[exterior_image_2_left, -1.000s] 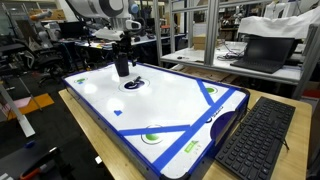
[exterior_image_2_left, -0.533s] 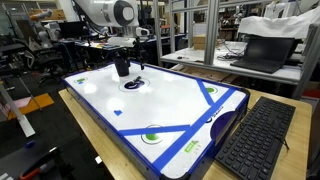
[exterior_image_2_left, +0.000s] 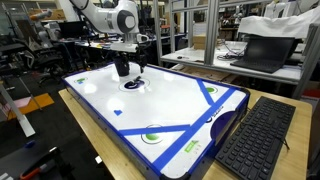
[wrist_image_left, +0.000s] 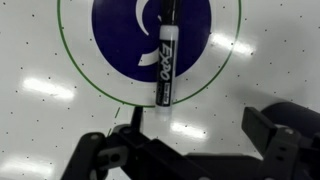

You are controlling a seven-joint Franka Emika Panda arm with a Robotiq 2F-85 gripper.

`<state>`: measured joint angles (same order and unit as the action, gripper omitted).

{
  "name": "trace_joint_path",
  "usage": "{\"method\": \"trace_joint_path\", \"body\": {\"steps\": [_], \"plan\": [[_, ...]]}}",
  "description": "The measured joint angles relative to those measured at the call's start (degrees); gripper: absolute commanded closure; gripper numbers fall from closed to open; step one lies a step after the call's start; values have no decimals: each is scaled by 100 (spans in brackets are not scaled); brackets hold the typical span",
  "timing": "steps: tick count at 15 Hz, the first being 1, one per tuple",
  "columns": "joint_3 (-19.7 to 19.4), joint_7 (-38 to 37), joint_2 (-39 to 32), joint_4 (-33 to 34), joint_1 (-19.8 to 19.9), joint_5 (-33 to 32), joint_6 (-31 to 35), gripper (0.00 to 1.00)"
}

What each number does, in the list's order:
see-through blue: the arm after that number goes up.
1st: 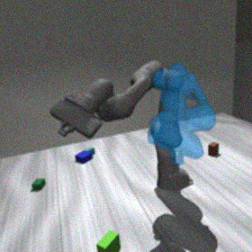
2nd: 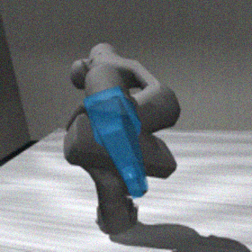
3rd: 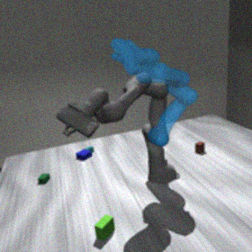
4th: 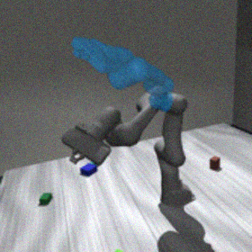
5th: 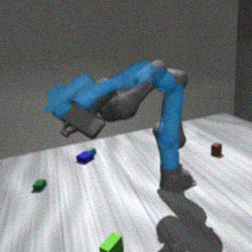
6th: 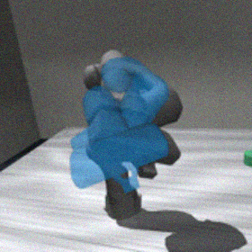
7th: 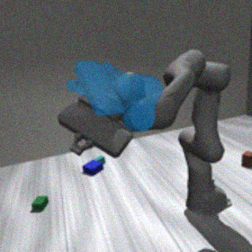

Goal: Put the marker in the cup

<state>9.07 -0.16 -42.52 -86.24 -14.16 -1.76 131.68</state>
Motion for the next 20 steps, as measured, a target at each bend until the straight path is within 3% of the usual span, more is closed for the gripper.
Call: {"method": "trace_joint_path", "body": {"steps": [8, 9, 10, 20], "plan": [[-199, 11, -320, 147, -23, -226, -275, 0], [-204, 17, -353, 177, -23, -226, -274, 25], [-203, 18, -373, 216, -25, -226, -274, 26], [-206, 7, -471, 469, -127, -241, -274, 95]]}}
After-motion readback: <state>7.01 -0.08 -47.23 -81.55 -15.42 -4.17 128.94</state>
